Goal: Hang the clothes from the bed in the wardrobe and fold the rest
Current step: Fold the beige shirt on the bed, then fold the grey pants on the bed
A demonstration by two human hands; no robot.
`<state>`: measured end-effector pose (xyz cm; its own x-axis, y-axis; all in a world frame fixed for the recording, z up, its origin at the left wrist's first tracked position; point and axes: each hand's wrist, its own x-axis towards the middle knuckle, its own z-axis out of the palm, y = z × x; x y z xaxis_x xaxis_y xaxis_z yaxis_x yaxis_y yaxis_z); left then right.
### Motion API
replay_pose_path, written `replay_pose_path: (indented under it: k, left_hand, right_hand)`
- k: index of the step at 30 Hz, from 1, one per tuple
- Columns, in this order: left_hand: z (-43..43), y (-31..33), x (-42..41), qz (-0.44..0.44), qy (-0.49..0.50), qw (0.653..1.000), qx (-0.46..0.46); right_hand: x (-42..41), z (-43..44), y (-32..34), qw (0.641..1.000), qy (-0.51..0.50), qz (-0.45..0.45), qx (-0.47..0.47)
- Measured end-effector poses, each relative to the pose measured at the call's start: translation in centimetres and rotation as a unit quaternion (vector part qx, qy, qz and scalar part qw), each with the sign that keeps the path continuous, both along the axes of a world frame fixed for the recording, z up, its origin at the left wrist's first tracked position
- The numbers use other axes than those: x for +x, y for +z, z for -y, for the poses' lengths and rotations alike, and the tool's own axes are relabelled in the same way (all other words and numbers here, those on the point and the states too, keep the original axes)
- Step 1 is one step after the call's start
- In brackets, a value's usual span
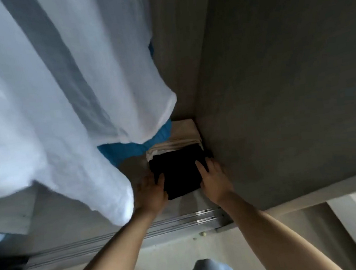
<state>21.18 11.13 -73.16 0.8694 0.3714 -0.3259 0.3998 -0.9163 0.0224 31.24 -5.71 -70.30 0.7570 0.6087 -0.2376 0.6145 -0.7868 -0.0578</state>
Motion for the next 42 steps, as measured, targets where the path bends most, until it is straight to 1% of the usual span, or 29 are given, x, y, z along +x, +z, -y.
replay_pose_path:
  k: [3, 6, 7, 9, 13, 15, 18, 22, 24, 28, 31, 32, 34, 36, 39, 42]
  left_hand:
    - [3.3, 5.8, -3.2, 0.025, 0.003, 0.999, -0.036]
    - [6.6, 12.1, -6.4, 0.008, -0.012, 0.999, -0.05]
    - [7.5, 13.3, -7.3, 0.006, -0.026, 0.998, -0.049]
    - [9.4, 17.8, -9.4, -0.002, -0.072, 0.996, -0.058]
    - [12.1, 26.0, -13.1, 0.015, -0.131, 0.988, -0.081]
    - [12.6, 30.6, -14.1, 0.036, -0.142, 0.986, -0.083]
    - [13.1, 35.9, -15.2, 0.081, -0.164, 0.98, -0.081]
    - [16.0, 40.0, -17.1, 0.105, -0.191, 0.97, -0.103]
    - [17.9, 41.3, -17.7, 0.119, -0.195, 0.965, -0.126]
    - [24.0, 44.2, -18.4, 0.151, -0.231, 0.946, -0.171]
    - [29.0, 45.7, -19.3, 0.161, -0.293, 0.923, -0.19]
    - [31.7, 46.2, -19.9, 0.165, -0.324, 0.911, -0.196]
    - [35.2, 46.7, -20.7, 0.165, -0.348, 0.897, -0.215]
    - [40.4, 47.2, -22.4, 0.162, -0.385, 0.879, -0.23]
    - [47.6, 47.5, -26.3, 0.146, -0.44, 0.85, -0.249]
    - [54.6, 47.6, -31.3, 0.123, -0.506, 0.814, -0.257]
  right_hand:
    - [-2.9, 1.9, 6.3, 1.0, -0.002, -0.006, -0.008]
    - [-6.3, 4.5, 13.1, 0.999, -0.034, -0.04, -0.015]
    - [-7.2, 5.2, 14.2, 0.998, -0.038, -0.041, -0.003]
    - [-10.0, 7.7, 18.5, 0.997, -0.059, -0.042, 0.019]
    - [-15.7, 12.9, 25.5, 0.991, -0.113, -0.066, 0.014]
    - [-17.6, 15.0, 29.7, 0.988, -0.145, -0.052, 0.017]
    - [-19.6, 17.5, 35.7, 0.982, -0.185, -0.027, 0.037]
    - [-23.3, 22.2, 41.5, 0.972, -0.227, -0.001, 0.06]
    - [-25.3, 24.9, 43.0, 0.966, -0.252, 0.011, 0.061]
    - [-31.1, 31.6, 45.0, 0.937, -0.341, 0.019, 0.066]
    - [-36.0, 36.6, 45.7, 0.907, -0.415, 0.018, 0.073]
    - [-38.3, 38.9, 46.2, 0.892, -0.445, 0.024, 0.076]
    - [-41.3, 41.9, 46.5, 0.87, -0.483, 0.034, 0.091]
    - [-45.4, 45.9, 47.4, 0.841, -0.53, 0.049, 0.096]
    - [-51.4, 51.0, 48.3, 0.798, -0.591, 0.064, 0.097]
    - [-57.0, 55.5, 49.2, 0.755, -0.643, 0.087, 0.092]
